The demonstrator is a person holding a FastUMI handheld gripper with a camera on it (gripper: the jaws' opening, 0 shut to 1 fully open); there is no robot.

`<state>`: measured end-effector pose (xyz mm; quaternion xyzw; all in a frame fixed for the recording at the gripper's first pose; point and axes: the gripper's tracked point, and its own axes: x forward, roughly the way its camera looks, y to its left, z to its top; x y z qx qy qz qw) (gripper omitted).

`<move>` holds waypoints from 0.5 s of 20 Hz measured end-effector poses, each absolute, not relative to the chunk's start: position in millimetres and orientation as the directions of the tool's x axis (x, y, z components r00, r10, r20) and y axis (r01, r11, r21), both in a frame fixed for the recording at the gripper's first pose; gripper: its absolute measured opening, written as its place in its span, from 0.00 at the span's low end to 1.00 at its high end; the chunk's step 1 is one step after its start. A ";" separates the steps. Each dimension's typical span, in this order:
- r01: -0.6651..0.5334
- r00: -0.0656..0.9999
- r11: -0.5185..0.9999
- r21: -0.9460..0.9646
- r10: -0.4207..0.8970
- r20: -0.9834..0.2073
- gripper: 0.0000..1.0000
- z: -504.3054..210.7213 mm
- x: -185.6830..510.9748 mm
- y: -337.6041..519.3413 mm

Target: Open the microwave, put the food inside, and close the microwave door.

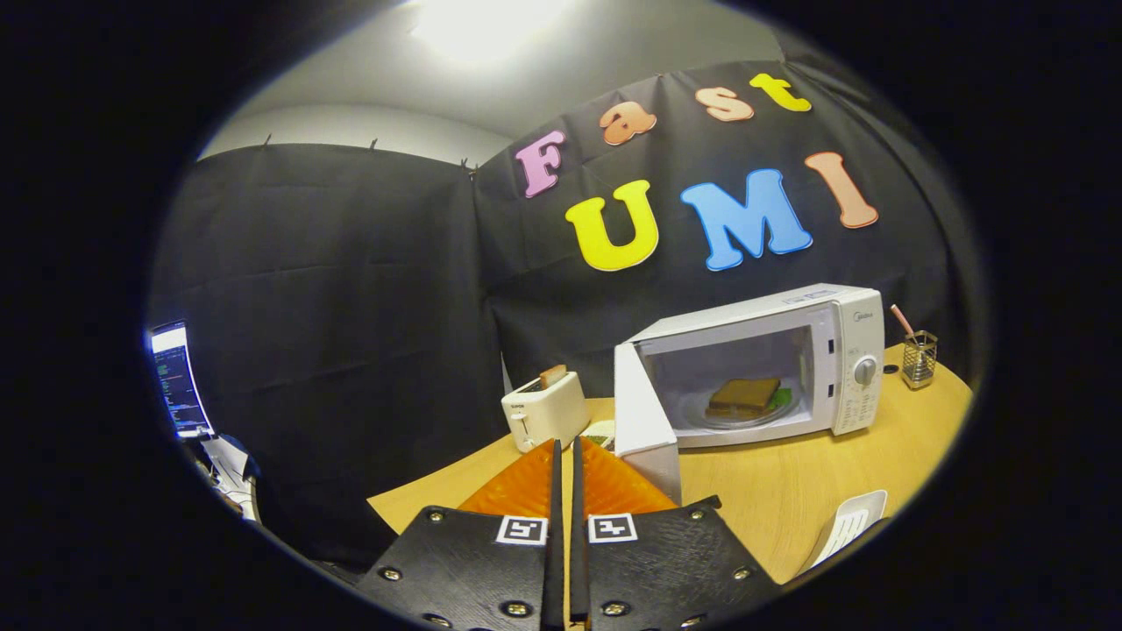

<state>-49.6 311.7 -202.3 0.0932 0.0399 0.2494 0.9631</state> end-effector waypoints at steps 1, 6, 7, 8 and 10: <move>-0.457 0.882 0.866 0.202 0.471 -0.026 0.03 -201.8 -46.5 300.8; -0.345 0.935 0.920 0.187 0.354 -0.020 0.03 -201.5 -16.1 250.4; -0.320 0.944 0.928 0.190 0.329 -0.020 0.03 -202.0 -8.2 239.1; -0.293 0.953 0.936 0.192 0.303 -0.023 0.03 -203.8 -1.3 228.6; -0.239 0.969 0.952 0.191 0.245 -0.013 0.03 -201.3 13.2 205.3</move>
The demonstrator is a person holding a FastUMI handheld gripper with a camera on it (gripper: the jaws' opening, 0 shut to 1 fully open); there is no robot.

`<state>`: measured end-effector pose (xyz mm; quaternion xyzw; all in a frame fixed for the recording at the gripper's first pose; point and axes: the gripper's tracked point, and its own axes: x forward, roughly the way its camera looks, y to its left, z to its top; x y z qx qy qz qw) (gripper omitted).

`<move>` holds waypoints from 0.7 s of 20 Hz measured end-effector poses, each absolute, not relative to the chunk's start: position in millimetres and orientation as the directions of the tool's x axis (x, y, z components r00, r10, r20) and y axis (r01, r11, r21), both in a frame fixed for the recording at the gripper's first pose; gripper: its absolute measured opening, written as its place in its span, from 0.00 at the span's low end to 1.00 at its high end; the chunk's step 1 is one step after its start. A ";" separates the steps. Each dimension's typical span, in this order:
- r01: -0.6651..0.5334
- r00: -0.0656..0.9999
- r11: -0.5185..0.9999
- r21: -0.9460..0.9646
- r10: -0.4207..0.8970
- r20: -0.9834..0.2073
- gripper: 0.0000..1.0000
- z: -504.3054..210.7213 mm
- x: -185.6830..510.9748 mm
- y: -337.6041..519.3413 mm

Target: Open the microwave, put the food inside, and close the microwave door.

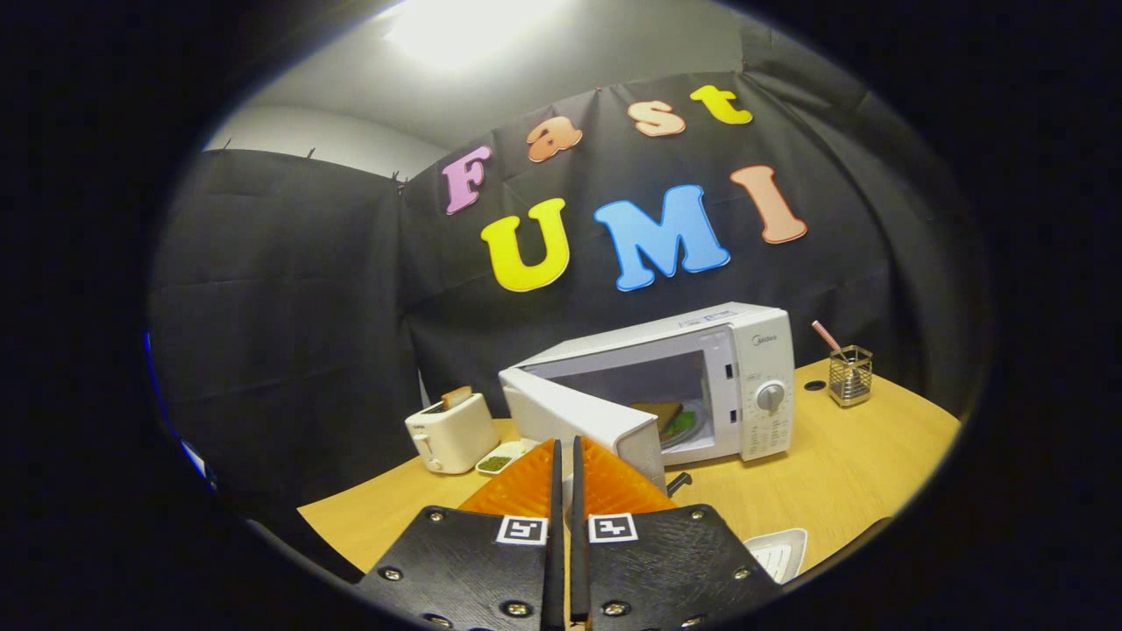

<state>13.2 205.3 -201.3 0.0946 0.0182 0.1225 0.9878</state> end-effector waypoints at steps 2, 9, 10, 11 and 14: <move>-0.192 0.980 0.962 0.192 0.199 -0.013 0.03 -204.7 24.3 184.0; -0.083 0.995 0.975 0.204 0.091 -0.029 0.03 -202.4 74.3 138.6; -0.069 0.996 0.978 0.199 0.078 -0.036 0.03 -201.8 82.0 133.0; -0.061 0.997 0.979 0.195 0.070 -0.039 0.03 -200.3 90.0 129.3; -0.040 0.997 0.979 0.199 0.053 -0.055 0.03 -198.0 112.1 124.1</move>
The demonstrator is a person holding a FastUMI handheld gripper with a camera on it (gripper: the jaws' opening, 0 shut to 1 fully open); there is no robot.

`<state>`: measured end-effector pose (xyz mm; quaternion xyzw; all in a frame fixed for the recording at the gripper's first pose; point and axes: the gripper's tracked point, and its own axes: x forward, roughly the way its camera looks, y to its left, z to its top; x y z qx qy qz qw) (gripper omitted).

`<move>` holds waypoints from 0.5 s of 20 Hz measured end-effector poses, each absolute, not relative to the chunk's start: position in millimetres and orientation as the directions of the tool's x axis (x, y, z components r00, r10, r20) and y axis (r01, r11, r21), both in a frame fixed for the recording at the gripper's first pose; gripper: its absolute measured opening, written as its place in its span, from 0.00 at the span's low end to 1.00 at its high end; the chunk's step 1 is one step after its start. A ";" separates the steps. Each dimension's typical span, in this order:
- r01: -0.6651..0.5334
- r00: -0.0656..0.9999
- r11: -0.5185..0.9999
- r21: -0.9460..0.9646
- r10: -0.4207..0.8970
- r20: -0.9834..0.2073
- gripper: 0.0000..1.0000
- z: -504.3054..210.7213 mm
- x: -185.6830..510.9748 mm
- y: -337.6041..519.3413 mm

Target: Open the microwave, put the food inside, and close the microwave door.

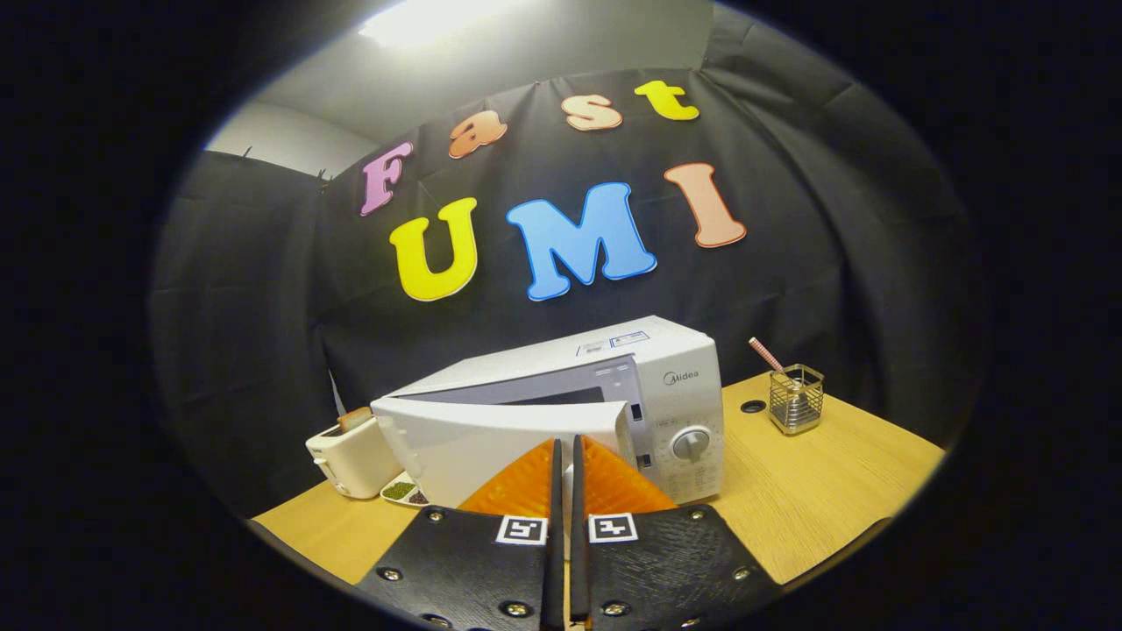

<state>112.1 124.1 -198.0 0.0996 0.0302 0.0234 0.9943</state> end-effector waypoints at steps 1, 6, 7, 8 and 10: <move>-0.027 0.997 0.979 0.202 0.040 -0.060 0.03 -198.4 117.9 121.2; 0.023 0.998 0.980 0.199 -0.011 -0.060 0.03 -198.0 155.1 108.1; 0.030 0.998 0.980 0.195 -0.017 -0.064 0.03 -197.4 161.5 106.6; 0.034 0.997 0.980 0.194 -0.021 -0.068 0.03 -197.7 167.6 105.1; 0.031 0.997 0.978 0.206 -0.016 -0.074 0.03 -197.3 174.4 104.6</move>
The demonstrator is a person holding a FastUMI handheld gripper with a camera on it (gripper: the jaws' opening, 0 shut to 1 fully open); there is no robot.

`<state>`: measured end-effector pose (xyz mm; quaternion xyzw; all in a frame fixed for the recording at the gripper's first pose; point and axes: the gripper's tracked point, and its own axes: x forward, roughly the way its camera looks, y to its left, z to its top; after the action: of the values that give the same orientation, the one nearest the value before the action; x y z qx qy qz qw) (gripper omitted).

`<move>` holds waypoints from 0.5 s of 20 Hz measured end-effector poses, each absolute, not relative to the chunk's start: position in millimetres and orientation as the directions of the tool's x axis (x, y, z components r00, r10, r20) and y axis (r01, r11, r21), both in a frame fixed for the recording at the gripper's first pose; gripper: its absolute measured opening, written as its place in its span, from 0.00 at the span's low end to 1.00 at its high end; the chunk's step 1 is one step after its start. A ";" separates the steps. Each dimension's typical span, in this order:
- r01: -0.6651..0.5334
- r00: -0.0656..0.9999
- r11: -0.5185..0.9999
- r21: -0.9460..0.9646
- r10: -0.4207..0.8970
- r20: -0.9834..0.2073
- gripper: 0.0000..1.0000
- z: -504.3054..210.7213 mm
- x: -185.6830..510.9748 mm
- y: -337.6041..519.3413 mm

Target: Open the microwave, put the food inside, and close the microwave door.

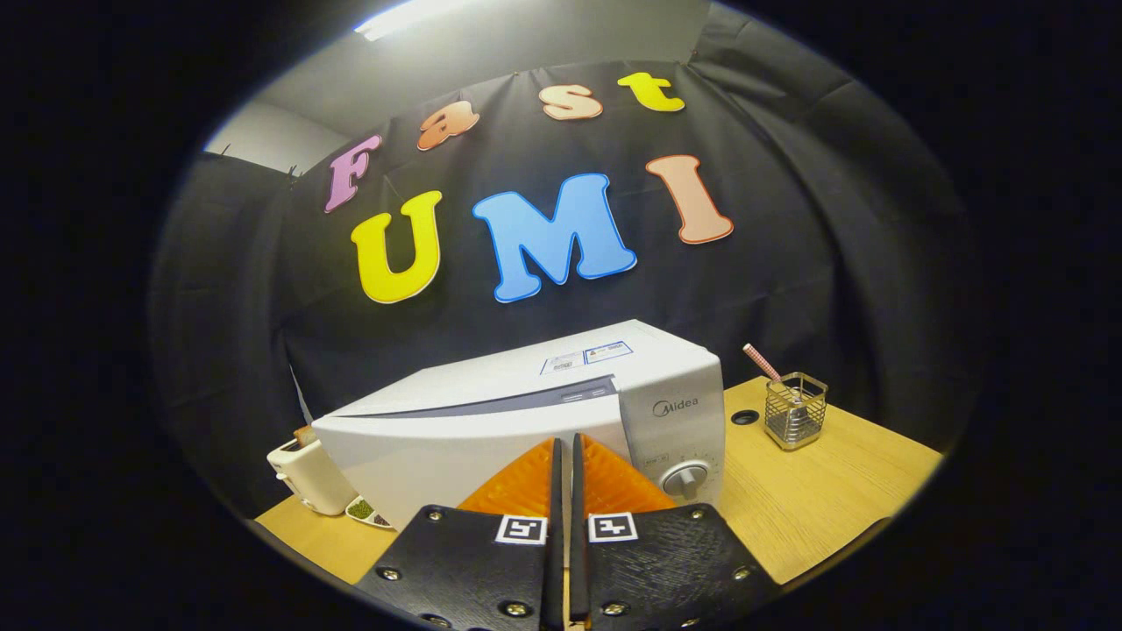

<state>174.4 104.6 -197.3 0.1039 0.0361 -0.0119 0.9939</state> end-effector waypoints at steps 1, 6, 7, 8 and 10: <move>0.033 0.997 0.979 0.203 -0.018 -0.074 0.03 -196.9 178.6 103.5; 0.056 0.996 0.975 0.216 -0.041 -0.073 0.03 -197.4 200.9 93.9; 0.061 0.996 0.973 0.221 -0.044 -0.077 0.03 -195.9 200.7 94.5; 0.062 0.996 0.976 0.207 -0.048 -0.073 0.03 -195.5 202.1 95.1; 0.064 0.997 0.980 0.188 -0.053 -0.063 0.03 -194.9 210.1 93.4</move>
<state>210.1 93.4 -194.9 0.0955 0.0289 -0.0296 0.9946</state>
